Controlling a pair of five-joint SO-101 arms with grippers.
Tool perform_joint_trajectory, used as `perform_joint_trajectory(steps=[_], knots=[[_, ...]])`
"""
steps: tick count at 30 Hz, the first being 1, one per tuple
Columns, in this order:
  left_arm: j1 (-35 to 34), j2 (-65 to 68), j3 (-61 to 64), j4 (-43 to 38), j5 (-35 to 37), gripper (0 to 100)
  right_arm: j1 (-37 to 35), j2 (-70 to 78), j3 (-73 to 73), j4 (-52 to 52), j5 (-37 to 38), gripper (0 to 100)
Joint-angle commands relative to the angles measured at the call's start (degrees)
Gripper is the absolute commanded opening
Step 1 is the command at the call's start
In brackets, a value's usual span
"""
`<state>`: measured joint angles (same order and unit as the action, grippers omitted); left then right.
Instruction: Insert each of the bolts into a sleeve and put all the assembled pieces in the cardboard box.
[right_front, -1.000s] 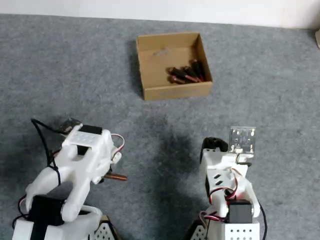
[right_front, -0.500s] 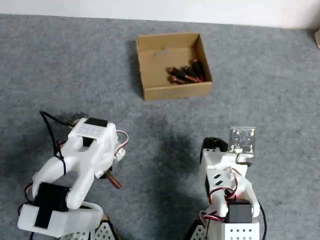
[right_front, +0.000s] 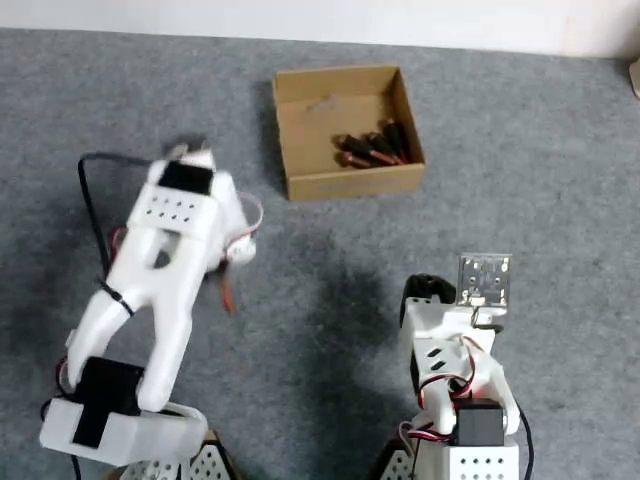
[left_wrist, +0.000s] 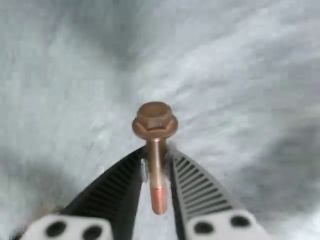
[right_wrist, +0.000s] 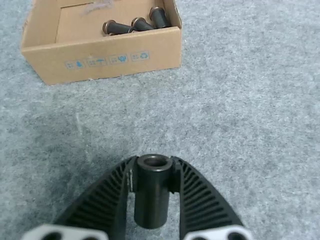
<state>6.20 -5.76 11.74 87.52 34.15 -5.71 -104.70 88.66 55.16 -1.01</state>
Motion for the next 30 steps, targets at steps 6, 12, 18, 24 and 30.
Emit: perform_joint_trajectory(steps=[6, 12, 18, 24, 30], knots=[[10.2, -1.0, -22.4, 0.7, -17.1, 1, 0.1, -0.4, 0.0, -2.2, 0.7, 0.5], [12.6, -3.6, -36.2, 1.1, -26.3, 1, -9.9, -0.4, -0.1, -7.4, 0.7, 0.5], [12.6, -14.4, -36.3, 3.2, -27.9, 1, -18.8, -0.4, -0.7, -15.6, 0.6, 0.5], [15.4, -28.0, -16.8, 4.0, -27.7, 1, -27.5, -0.4, -0.3, -18.9, 0.6, 0.5], [18.0, -44.3, 12.4, -18.1, -30.0, 1, -33.4, -0.4, -0.7, -20.2, 1.6, 0.5]])
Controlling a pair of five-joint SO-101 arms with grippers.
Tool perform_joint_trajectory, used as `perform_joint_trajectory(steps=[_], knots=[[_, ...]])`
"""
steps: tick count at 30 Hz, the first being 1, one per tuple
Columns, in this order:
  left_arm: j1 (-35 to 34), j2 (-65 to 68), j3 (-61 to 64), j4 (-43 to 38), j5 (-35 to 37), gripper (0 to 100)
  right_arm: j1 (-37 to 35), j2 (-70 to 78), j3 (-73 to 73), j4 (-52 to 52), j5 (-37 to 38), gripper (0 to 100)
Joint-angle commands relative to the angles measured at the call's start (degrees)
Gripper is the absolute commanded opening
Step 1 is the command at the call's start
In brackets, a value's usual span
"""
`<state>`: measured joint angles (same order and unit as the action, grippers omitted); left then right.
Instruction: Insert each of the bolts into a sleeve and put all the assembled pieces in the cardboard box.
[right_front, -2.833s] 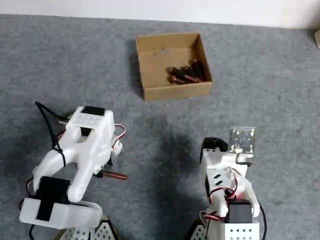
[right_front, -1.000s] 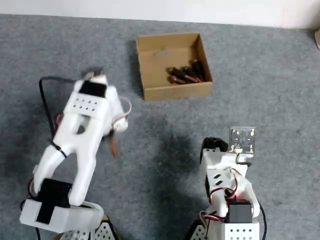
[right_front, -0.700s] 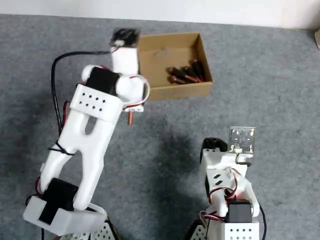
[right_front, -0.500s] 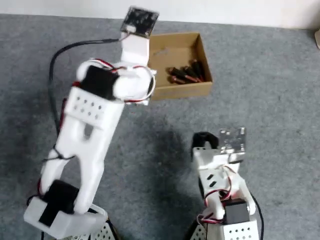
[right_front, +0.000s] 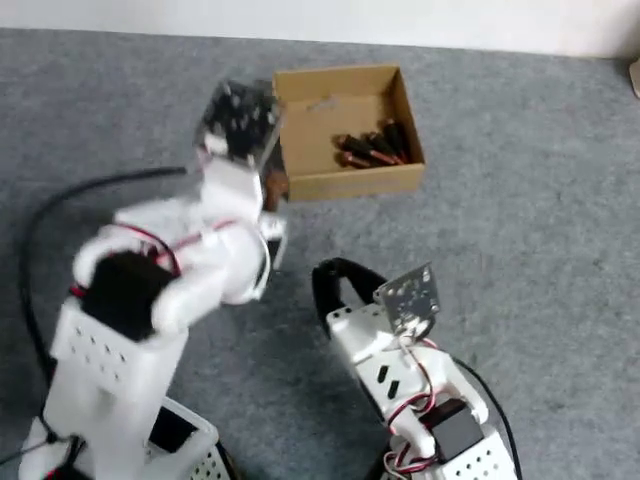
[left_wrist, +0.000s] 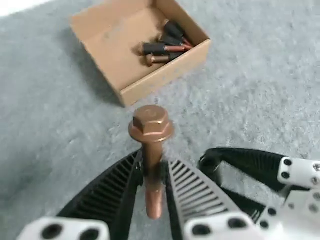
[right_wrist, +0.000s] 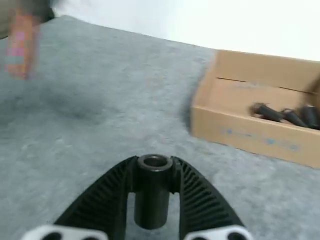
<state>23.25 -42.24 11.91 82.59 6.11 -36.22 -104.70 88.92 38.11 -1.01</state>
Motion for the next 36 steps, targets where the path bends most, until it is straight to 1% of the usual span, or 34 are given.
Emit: perform_joint_trajectory(steps=[1, 3, 5, 11, 16, 17, 20, 22, 26, 29, 32, 36], knots=[[0.9, -9.9, 17.2, -17.5, -3.5, 1, -3.5, -0.4, -0.8, -3.9, 3.0, 0.5], [0.9, -13.1, 25.2, -24.1, -5.6, 1, -3.9, -0.4, -0.5, -5.6, 4.3, 0.5], [0.6, -15.1, 28.8, -27.3, -6.4, 1, -3.6, -0.4, -0.1, -6.5, 4.0, 0.5], [0.9, -15.9, 29.1, -28.0, -6.2, 1, -4.4, -0.4, 0.5, -6.7, 4.1, 0.5], [1.0, -15.9, 28.5, -35.7, -6.0, 1, -4.7, -0.4, 1.9, -6.7, 4.2, 0.5], [1.5, -15.9, 28.7, -36.6, -5.0, 1, -4.8, -0.4, 2.3, -6.7, 4.2, 0.5], [3.1, -15.9, 31.0, -37.6, 3.9, 1, -4.5, -0.4, 2.7, -6.7, 4.2, 0.5], [3.5, -16.0, 32.1, -37.7, 8.1, 1, -4.4, -0.4, 2.7, -6.7, 4.2, 0.5], [3.5, -16.4, 33.2, -37.6, 11.1, 1, -4.3, -0.4, 2.7, -6.7, 4.2, 0.5], [3.1, -16.5, 32.9, -37.5, 14.1, 1, -1.6, -0.4, 2.6, -6.9, 4.1, 0.5], [3.6, -17.8, 32.7, -37.6, 17.2, 1, 2.0, -0.4, 2.6, -9.3, 3.9, 0.5], [5.6, -21.1, 33.3, -37.4, 18.6, 1, 3.7, -0.4, 2.7, -10.1, 3.8, 0.5]])
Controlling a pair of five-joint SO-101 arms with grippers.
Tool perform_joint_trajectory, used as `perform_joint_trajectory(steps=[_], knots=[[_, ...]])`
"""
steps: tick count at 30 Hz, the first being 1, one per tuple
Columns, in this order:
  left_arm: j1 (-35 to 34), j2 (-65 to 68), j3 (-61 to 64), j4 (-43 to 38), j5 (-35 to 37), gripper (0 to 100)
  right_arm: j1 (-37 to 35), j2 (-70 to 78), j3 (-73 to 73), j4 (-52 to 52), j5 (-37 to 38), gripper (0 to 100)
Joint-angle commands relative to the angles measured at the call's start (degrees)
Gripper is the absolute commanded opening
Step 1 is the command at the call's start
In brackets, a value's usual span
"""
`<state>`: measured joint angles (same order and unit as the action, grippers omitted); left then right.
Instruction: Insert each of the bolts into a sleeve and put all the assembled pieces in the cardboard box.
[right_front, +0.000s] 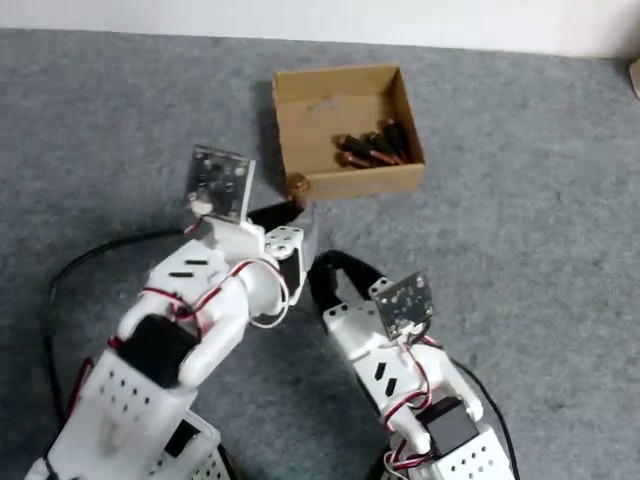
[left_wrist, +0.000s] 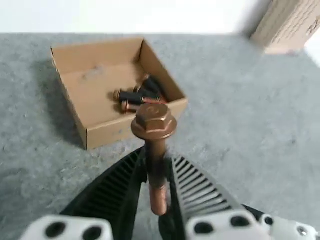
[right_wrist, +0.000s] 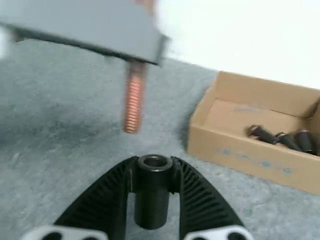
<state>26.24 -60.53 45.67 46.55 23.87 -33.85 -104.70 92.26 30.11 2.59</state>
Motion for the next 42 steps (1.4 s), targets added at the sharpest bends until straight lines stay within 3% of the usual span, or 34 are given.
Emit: perform_joint_trajectory(steps=[1, 4, 16, 42], knots=[[3.3, -3.4, 0.1, -1.3, 0.9, 1, 1.3, -0.4, -0.7, -2.1, 0.2, 0.5], [5.3, -4.3, 3.2, -2.1, 0.9, 1, 1.3, -0.4, -0.7, -2.1, 0.2, 0.5], [3.8, -4.5, 10.7, -17.8, 0.9, 1, 1.2, -0.4, -0.7, -1.7, 0.2, 0.5], [3.9, -4.5, 25.5, -18.3, 0.7, 1, 1.5, -0.4, -0.6, -1.7, 0.2, 0.5]])
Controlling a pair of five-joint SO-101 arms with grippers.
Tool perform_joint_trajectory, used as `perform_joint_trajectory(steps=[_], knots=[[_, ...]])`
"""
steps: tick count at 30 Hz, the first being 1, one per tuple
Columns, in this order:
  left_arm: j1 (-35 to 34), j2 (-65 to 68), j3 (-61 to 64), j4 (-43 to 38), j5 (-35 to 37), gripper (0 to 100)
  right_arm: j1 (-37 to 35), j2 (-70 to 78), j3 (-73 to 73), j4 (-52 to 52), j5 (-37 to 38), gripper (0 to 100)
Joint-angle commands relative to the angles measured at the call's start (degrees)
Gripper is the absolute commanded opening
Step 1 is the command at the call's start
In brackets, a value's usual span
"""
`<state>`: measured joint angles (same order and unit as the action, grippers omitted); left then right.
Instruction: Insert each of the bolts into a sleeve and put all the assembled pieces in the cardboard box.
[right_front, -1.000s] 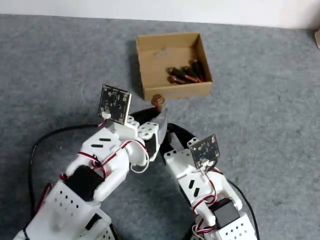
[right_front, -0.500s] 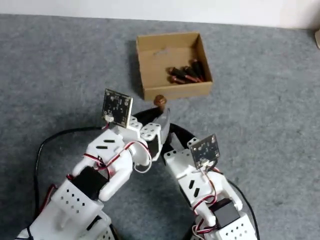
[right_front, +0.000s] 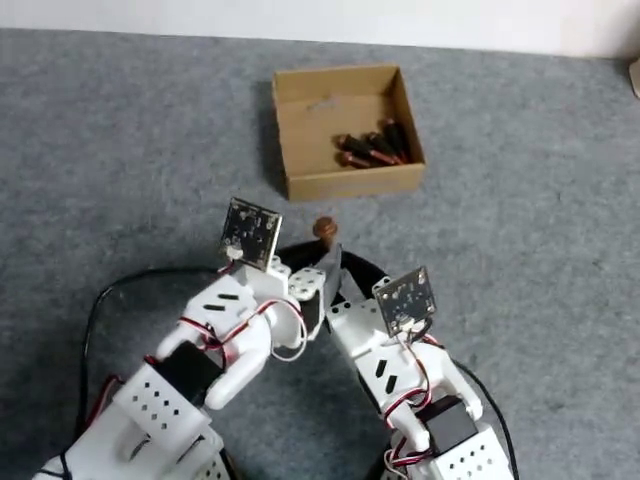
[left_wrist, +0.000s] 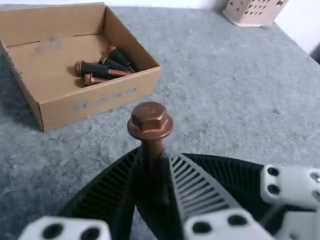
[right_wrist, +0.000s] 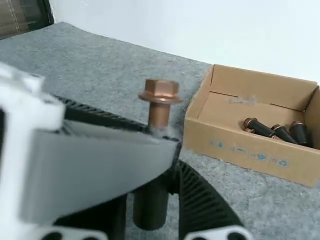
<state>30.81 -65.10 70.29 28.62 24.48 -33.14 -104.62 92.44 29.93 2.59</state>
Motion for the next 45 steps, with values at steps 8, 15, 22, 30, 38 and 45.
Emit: perform_joint_trajectory(steps=[8, 15, 22, 30, 38, 45], knots=[[-0.7, 0.0, 1.0, -0.2, 0.1, 20, 0.8, -0.5, -0.7, -1.5, 0.2, 0.5], [-0.7, 0.0, 1.0, 1.3, 0.4, 30, 0.6, -0.5, 0.5, -1.5, 0.4, 0.5], [-0.7, 0.0, -1.5, 1.3, 4.7, 30, 0.6, -0.5, 0.5, -1.5, 0.4, 0.5], [-1.1, 0.0, -14.0, 1.5, 4.8, 25, 0.7, -0.5, 1.6, -1.5, 0.4, 0.5], [-9.5, 0.2, -8.7, 0.6, 4.7, 4, 0.9, -0.5, 1.7, -1.8, 0.5, 0.5], [-22.5, 0.5, 8.0, -21.3, 4.7, 1, 0.9, 0.0, 1.8, -1.6, 0.3, 0.5]])
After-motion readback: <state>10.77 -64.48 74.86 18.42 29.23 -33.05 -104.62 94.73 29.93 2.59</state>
